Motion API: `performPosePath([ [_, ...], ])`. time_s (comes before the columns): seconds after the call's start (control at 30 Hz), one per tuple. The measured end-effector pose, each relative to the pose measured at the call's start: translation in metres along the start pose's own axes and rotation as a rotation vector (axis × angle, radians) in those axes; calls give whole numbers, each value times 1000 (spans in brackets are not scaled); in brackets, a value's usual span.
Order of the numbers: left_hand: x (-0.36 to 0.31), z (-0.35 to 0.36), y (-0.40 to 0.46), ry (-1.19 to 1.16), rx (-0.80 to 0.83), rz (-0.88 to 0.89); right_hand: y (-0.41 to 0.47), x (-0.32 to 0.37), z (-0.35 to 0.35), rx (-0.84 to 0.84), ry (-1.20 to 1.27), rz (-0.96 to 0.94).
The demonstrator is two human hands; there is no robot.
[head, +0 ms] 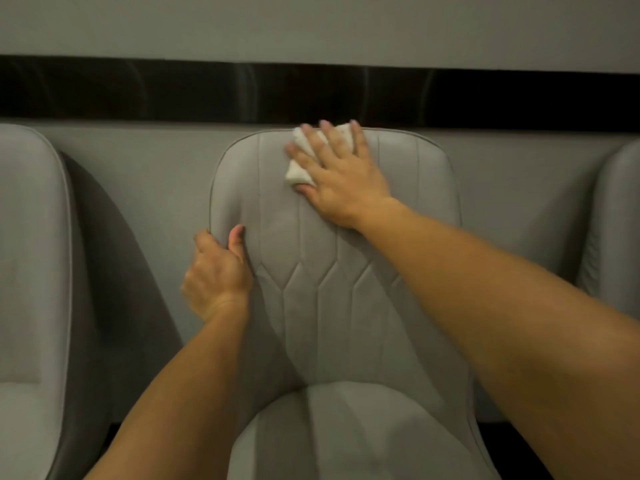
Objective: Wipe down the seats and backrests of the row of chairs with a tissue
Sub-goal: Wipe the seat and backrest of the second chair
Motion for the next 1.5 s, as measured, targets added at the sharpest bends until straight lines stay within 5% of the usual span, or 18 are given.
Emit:
performPosePath([
  [0.2,-1,0,-1,-6,-3,0,-61,-103,24,35,81,334],
  [0.4,-1,0,-2,-18,0,-4,-67,-82,22,-135,317,777],
  [0.47,-1,0,-2,-13,2,-7,-51,-45,22,-140,347,660],
  [0.6,-1,1,-1,-5,14,-15,-25,67,21,-115,177,142],
  [0.8,1,1,-1,-22,0,6,-37,38,23,-68,-52,-87],
  [0.97,1,1,-1,-21,-7,2,-111,-93,36,-41,-108,247],
  [1.17,2,1,0,-19,12,-3,-119,-87,51,-64,53,589],
  [1.5,20,10,-14,-75,246,68,-117,-82,63,-142,11,606],
])
Point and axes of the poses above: each hand's wrist, its own y-axis towards the middle knuckle, its own z-axis out of the palm, x = y × z, the point moved 10 cm from there along y, towards the middle knuckle, and after that the axes turned 7 degrees about x, right-handed, at the moved point
